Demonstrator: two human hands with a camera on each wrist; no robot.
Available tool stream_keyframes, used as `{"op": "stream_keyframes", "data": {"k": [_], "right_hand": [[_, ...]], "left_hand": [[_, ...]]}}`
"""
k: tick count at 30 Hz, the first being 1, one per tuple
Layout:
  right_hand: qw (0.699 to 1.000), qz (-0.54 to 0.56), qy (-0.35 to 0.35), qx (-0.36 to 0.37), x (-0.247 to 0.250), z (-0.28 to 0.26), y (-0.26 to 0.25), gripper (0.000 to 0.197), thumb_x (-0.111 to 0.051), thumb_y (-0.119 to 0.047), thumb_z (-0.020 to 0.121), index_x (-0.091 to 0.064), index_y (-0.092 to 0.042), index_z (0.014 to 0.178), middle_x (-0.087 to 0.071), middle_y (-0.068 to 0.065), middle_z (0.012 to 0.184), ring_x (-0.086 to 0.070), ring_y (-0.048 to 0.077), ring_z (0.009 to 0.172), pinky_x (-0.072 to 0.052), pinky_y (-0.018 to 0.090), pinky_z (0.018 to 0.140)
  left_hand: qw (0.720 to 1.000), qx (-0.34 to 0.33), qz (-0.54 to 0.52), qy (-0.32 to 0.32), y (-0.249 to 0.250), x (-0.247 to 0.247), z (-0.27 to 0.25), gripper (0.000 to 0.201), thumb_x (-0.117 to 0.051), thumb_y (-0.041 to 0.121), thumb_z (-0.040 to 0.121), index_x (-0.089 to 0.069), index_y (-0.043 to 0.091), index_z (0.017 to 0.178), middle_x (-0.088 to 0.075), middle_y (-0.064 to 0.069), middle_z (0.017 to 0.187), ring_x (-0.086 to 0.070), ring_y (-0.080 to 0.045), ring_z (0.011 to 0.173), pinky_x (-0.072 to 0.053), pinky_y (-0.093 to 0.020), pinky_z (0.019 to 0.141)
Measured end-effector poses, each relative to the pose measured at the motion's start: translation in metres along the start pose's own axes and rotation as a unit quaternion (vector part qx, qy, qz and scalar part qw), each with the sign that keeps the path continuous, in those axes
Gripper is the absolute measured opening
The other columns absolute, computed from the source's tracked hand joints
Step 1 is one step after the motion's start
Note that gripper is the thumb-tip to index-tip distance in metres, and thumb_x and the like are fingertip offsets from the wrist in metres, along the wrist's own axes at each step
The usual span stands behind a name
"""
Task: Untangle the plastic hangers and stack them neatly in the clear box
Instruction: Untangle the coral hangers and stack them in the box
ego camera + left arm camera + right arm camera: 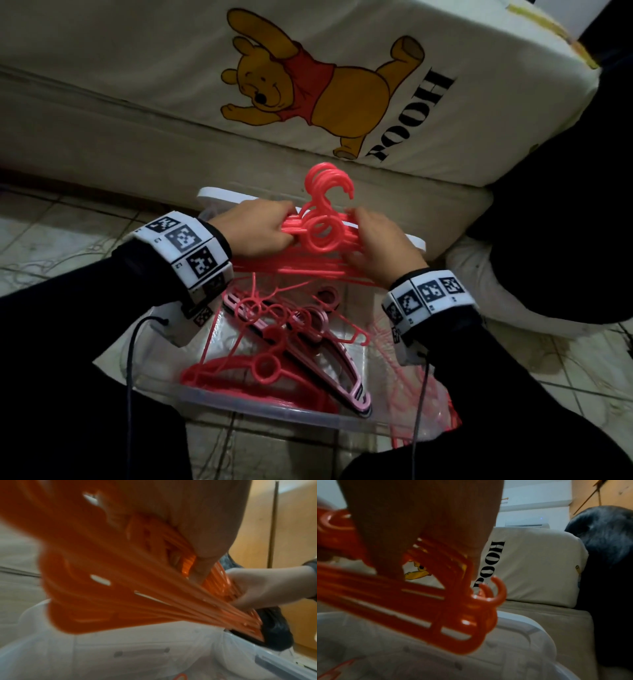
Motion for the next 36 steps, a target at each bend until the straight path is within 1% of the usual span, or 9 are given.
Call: {"op": "stream_keyframes", "data": {"k": [6, 12, 16, 18, 21, 25, 28, 33, 36], "right_hand": [[0.993, -0.096, 0.057, 0.022, 0.001, 0.003, -0.005, 0.022, -0.046, -0.011, 0.091, -0.055, -0.013, 0.111, -0.067, 0.014, 0.097, -0.062, 0.037, 0.088, -0.035, 0.035, 0.065], [1.0, 0.004, 0.006, 0.012, -0.006, 0.009, -0.006, 0.023, -0.053, -0.015, 0.09, -0.058, -0.012, 0.112, -0.067, 0.016, 0.1, -0.061, 0.036, 0.093, -0.041, 0.034, 0.07], [0.992, 0.108, -0.019, -0.055, 0.003, 0.003, 0.021, 0.055, -0.073, -0.028, 0.079, -0.052, -0.009, 0.126, -0.062, 0.009, 0.121, -0.057, 0.024, 0.113, -0.042, 0.028, 0.092], [0.985, 0.131, -0.044, -0.104, 0.006, -0.004, 0.04, 0.062, -0.078, -0.041, 0.071, -0.057, -0.009, 0.12, -0.065, 0.002, 0.108, -0.061, 0.018, 0.101, -0.046, 0.028, 0.086], [0.982, 0.065, -0.111, -0.137, -0.002, -0.011, 0.061, 0.051, -0.078, -0.052, 0.065, -0.067, -0.011, 0.092, -0.066, -0.002, 0.08, -0.061, 0.017, 0.079, -0.042, 0.025, 0.066], [0.955, -0.066, -0.247, -0.152, -0.048, -0.017, 0.074, 0.033, -0.075, -0.033, 0.078, -0.07, -0.009, 0.1, -0.07, 0.007, 0.1, -0.065, 0.023, 0.097, -0.046, 0.026, 0.081], [0.951, -0.112, -0.27, -0.106, -0.09, -0.019, 0.061, 0.025, -0.062, -0.014, 0.085, -0.067, -0.009, 0.109, -0.066, 0.013, 0.112, -0.062, 0.029, 0.105, -0.048, 0.032, 0.088], [0.947, -0.121, -0.297, 0.03, -0.149, -0.031, 0.018, 0.029, -0.048, -0.018, 0.091, -0.059, -0.011, 0.117, -0.064, 0.017, 0.113, -0.063, 0.033, 0.104, -0.048, 0.036, 0.081], [0.939, -0.163, -0.298, 0.054, -0.17, -0.039, 0.012, 0.028, -0.046, -0.02, 0.092, -0.061, -0.008, 0.112, -0.068, 0.015, 0.108, -0.065, 0.033, 0.099, -0.05, 0.038, 0.077]], "left_hand": [[1.0, -0.001, 0.002, -0.003, -0.006, 0.001, 0.001, 0.005, -0.051, 0.026, 0.089, -0.048, 0.025, 0.086, -0.06, -0.003, 0.092, -0.054, -0.024, 0.084, -0.04, -0.032, 0.072], [0.996, 0.021, 0.08, 0.035, -0.012, 0.009, 0.001, 0.009, -0.05, 0.037, 0.088, -0.048, 0.03, 0.084, -0.065, -0.004, 0.096, -0.059, -0.029, 0.092, -0.038, -0.034, 0.072], [0.995, 0.039, 0.079, 0.035, -0.021, 0.015, 0.001, 0.006, -0.048, 0.032, 0.089, -0.05, 0.027, 0.087, -0.063, -0.005, 0.095, -0.058, -0.03, 0.091, -0.041, -0.035, 0.074], [0.996, 0.052, 0.063, 0.036, -0.027, 0.021, 0.0, 0.005, -0.048, 0.031, 0.09, -0.049, 0.027, 0.087, -0.058, -0.003, 0.09, -0.055, -0.028, 0.084, -0.043, -0.036, 0.075], [0.997, 0.053, 0.048, 0.043, -0.033, 0.027, -0.001, 0.005, -0.05, 0.031, 0.09, -0.048, 0.028, 0.087, -0.056, -0.003, 0.087, -0.052, -0.027, 0.08, -0.041, -0.034, 0.07], [0.996, 0.046, 0.032, 0.067, -0.032, 0.032, 0.0, 0.008, -0.05, 0.031, 0.09, -0.047, 0.029, 0.083, -0.053, 0.0, 0.083, -0.05, -0.025, 0.076, -0.036, -0.032, 0.067], [0.995, 0.041, 0.015, 0.087, -0.03, 0.034, 0.002, 0.005, -0.051, 0.031, 0.09, -0.05, 0.028, 0.086, -0.054, 0.001, 0.082, -0.051, -0.025, 0.076, -0.036, -0.032, 0.067], [0.994, 0.029, 0.005, 0.102, -0.028, 0.034, 0.005, 0.006, -0.052, 0.032, 0.088, -0.05, 0.027, 0.085, -0.054, 0.001, 0.081, -0.05, -0.024, 0.075, -0.034, -0.031, 0.066], [0.995, 0.033, 0.012, 0.094, -0.03, 0.031, 0.006, 0.013, -0.053, 0.032, 0.088, -0.046, 0.029, 0.078, -0.053, 0.003, 0.076, -0.05, -0.024, 0.073, -0.034, -0.031, 0.064]]}}
Point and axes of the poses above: each hand's wrist, its own z-axis towards the middle knuckle, its own x-axis out of the back of the hand, y = z × x, the point moved 5 cm from there along z, towards the middle knuckle
